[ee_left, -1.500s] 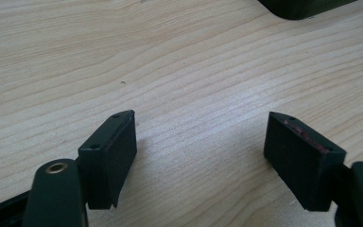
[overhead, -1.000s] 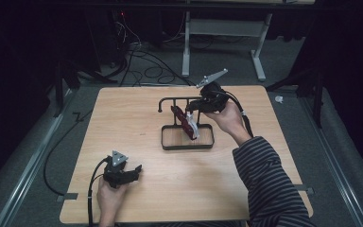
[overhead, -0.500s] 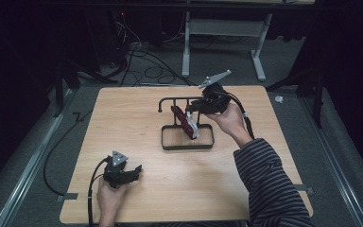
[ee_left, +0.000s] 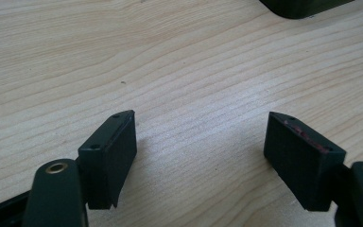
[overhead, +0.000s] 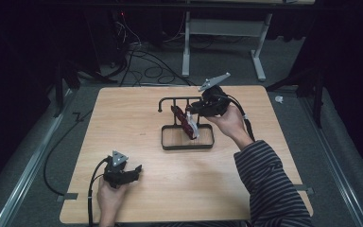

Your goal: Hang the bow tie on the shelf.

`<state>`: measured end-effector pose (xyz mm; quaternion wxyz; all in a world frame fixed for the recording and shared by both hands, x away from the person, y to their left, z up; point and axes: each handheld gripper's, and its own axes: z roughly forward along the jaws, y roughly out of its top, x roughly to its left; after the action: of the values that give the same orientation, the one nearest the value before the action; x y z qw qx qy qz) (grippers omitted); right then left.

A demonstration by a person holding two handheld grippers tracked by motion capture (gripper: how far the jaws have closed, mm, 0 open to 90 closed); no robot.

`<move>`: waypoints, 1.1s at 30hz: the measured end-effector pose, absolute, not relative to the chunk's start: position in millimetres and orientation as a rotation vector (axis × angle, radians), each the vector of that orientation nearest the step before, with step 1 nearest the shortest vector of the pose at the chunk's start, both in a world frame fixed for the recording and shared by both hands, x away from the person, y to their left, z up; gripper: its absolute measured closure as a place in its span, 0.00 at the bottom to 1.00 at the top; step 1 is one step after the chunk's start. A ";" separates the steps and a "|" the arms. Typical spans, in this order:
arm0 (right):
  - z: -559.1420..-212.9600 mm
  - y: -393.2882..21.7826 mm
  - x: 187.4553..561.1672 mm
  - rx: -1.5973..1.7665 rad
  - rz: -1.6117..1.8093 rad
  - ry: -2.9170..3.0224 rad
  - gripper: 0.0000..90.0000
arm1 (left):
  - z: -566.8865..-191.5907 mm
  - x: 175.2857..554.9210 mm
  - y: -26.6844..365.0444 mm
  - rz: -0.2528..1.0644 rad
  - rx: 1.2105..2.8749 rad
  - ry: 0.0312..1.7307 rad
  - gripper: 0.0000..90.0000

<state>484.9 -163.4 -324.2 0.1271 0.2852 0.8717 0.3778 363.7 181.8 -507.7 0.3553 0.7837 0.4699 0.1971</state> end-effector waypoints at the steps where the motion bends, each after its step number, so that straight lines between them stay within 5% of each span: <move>1: -324.4 -161.8 484.7 0.820 1.103 2.541 0.87 | -507.7 363.7 181.8 0.509 2.025 1.214 0.30; 8: -322.1 -160.8 482.5 0.786 1.120 2.543 1.00 | -507.7 363.7 181.8 0.508 2.025 1.214 0.30; 17: -321.3 -166.9 483.6 0.795 1.120 2.540 1.00 | -507.6 363.7 181.7 0.509 2.027 1.214 0.30; 26: -323.7 -168.5 489.7 0.879 1.179 2.528 0.83 | -507.7 363.7 181.7 0.509 2.025 1.214 0.30; 33: -326.4 -172.2 496.7 0.972 1.251 2.524 0.80 | -507.7 363.8 181.8 0.509 2.026 1.213 0.30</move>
<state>496.7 -172.2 -326.4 0.0805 0.3252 0.8442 0.4184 363.8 181.8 -507.7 0.3552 0.7840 0.4695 0.1969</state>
